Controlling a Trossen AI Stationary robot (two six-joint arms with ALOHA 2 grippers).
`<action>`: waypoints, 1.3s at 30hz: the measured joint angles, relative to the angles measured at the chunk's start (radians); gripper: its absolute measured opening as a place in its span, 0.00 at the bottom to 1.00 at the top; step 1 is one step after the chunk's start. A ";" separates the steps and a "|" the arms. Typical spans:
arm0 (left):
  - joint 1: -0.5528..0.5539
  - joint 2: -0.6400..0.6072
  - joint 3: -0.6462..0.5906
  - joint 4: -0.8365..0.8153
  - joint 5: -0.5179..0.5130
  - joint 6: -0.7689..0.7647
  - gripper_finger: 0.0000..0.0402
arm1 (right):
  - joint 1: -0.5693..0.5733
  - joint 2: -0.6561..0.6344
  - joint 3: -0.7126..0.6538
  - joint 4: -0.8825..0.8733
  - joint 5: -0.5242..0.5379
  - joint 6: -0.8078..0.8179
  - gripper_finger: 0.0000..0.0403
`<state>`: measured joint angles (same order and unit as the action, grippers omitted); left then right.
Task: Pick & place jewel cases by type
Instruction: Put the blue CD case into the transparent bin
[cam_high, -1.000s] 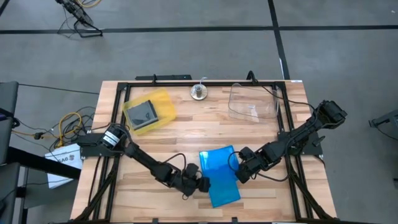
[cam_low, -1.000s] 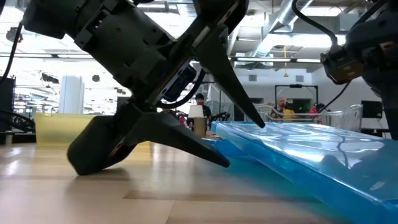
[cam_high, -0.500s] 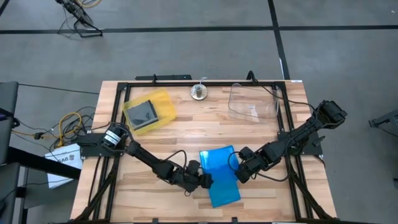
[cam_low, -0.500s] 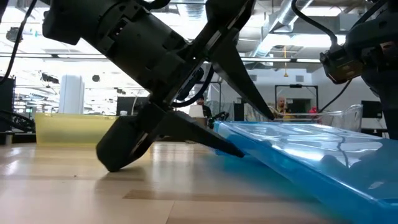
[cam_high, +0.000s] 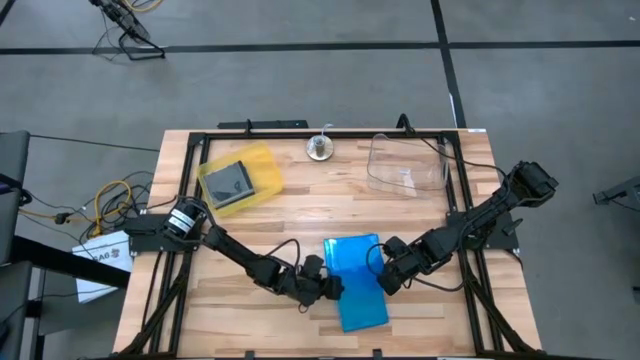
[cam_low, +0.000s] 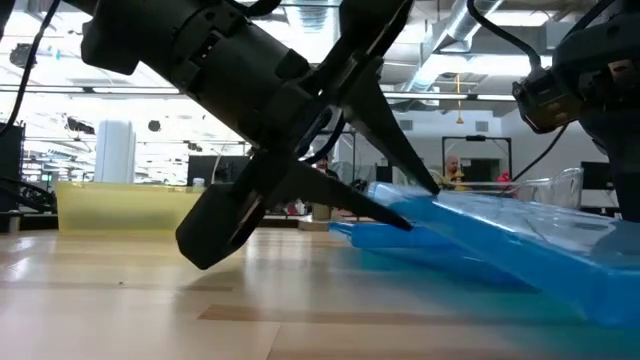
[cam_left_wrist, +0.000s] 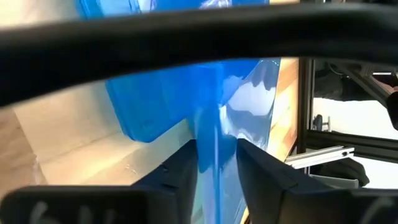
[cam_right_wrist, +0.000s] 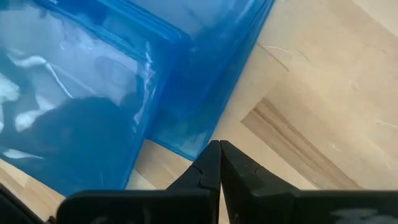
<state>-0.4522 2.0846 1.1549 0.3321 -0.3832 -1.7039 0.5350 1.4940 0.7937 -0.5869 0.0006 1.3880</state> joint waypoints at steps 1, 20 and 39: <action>0.000 0.000 0.000 0.000 0.000 0.001 0.22 | 0.000 0.000 0.000 0.000 0.000 0.000 0.00; 0.003 -0.002 0.001 0.093 0.095 0.143 0.10 | 0.000 -0.004 0.024 0.049 -0.121 -0.064 0.00; 0.081 -0.094 0.001 -0.044 0.377 0.504 0.07 | 0.013 -0.023 0.253 -0.320 -0.264 -0.236 0.00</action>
<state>-0.3715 1.9902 1.1561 0.2880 -0.0059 -1.2002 0.5477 1.4711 1.0468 -0.9067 -0.2639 1.1517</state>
